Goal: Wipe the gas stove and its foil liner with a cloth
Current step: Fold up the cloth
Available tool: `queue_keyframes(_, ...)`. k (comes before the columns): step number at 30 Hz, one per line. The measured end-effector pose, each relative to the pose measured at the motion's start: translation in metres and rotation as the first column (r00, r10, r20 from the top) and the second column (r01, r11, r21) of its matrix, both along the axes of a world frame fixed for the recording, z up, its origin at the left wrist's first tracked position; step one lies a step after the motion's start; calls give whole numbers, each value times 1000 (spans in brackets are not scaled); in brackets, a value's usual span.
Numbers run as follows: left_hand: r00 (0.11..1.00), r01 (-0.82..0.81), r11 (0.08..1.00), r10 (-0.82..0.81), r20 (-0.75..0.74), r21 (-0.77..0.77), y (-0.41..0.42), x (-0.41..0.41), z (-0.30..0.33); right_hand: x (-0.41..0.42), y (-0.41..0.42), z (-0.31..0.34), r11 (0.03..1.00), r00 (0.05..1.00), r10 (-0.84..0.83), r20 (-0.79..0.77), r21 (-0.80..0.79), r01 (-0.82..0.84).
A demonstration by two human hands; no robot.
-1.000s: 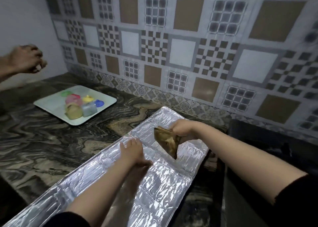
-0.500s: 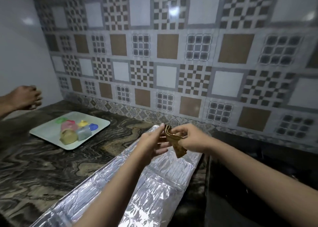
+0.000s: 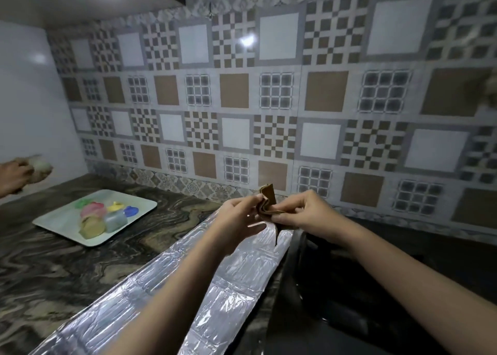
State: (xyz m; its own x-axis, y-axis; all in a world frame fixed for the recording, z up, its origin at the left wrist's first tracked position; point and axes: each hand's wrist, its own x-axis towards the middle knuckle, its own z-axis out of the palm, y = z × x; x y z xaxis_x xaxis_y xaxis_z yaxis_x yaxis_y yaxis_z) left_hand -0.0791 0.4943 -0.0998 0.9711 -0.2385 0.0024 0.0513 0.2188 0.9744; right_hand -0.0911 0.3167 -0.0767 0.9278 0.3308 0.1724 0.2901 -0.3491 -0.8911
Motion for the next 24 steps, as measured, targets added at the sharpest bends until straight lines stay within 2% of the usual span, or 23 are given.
queue_keyframes(6,1000,-19,1000,19,24,-8,-66,-20,19,-18,-57,3,996,995,-88,48,28,87)
queue_keyframes(11,996,-17,1000,16,88,2,-119,-41,26,-41,-106,9,994,994,-90,65,66,86)
queue_keyframes(14,998,-21,1000,22,58,-16,-145,-51,26,-57,-135,11,989,991,-105,79,110,96)
queue_keyframes(18,1000,15,993,-14,6,-114,-172,-63,26,-71,-170,13,934,992,-84,-94,340,111)
queue_keyframes(21,1000,14,995,-13,8,-96,-193,-74,24,-84,-193,14,878,981,-96,-169,450,163)
queue_keyframes(24,1000,2,990,-1,5,-139,-213,-83,25,-95,-215,14,766,958,-54,-282,604,221)
